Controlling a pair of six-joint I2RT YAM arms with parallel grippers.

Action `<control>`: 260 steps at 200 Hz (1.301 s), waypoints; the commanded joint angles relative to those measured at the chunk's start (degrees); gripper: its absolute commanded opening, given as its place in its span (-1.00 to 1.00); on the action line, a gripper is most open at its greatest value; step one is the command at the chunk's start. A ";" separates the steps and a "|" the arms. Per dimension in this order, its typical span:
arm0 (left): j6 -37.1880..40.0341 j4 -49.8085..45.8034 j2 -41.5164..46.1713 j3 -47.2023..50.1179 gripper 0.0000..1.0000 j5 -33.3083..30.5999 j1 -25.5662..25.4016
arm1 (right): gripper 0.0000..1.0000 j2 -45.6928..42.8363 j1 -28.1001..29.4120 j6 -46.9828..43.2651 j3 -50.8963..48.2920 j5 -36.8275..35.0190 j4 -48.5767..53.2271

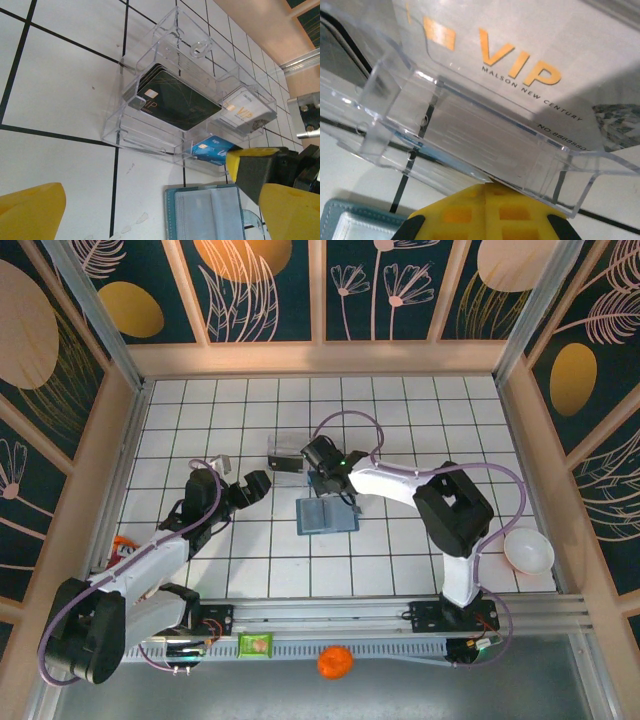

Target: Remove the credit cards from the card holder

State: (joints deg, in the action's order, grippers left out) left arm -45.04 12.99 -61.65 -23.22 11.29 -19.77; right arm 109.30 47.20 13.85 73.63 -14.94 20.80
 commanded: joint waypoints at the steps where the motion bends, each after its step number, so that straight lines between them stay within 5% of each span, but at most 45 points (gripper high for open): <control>1: 0.89 -0.51 0.56 0.80 0.97 -0.39 0.39 | -1.00 2.30 -0.18 -0.53 2.66 -2.07 -0.80; 59: 1.18 -1.05 0.91 1.05 0.97 -0.37 0.38 | -1.00 -3.25 0.66 -0.26 0.40 -3.72 -2.91; 95: -0.07 2.77 -0.52 2.44 0.98 2.46 0.38 | -0.44 -12.62 1.05 1.74 -6.03 2.07 -5.26; 126: -1.46 5.54 -2.19 4.03 0.97 3.00 0.38 | -0.24 -14.44 3.34 2.41 -12.37 9.84 -7.44; 183: -1.38 5.64 -4.83 4.15 0.96 3.29 0.42 | -0.21 -6.82 12.08 1.03 -10.98 5.16 -6.01; 260: -1.19 5.63 -5.59 4.15 0.92 4.18 0.41 | -0.29 0.35 16.16 0.67 -8.73 -2.15 -1.32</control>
State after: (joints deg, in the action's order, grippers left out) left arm -45.93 16.93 -66.94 -19.42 14.52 -19.77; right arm 106.83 62.48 14.85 64.25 -13.80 16.19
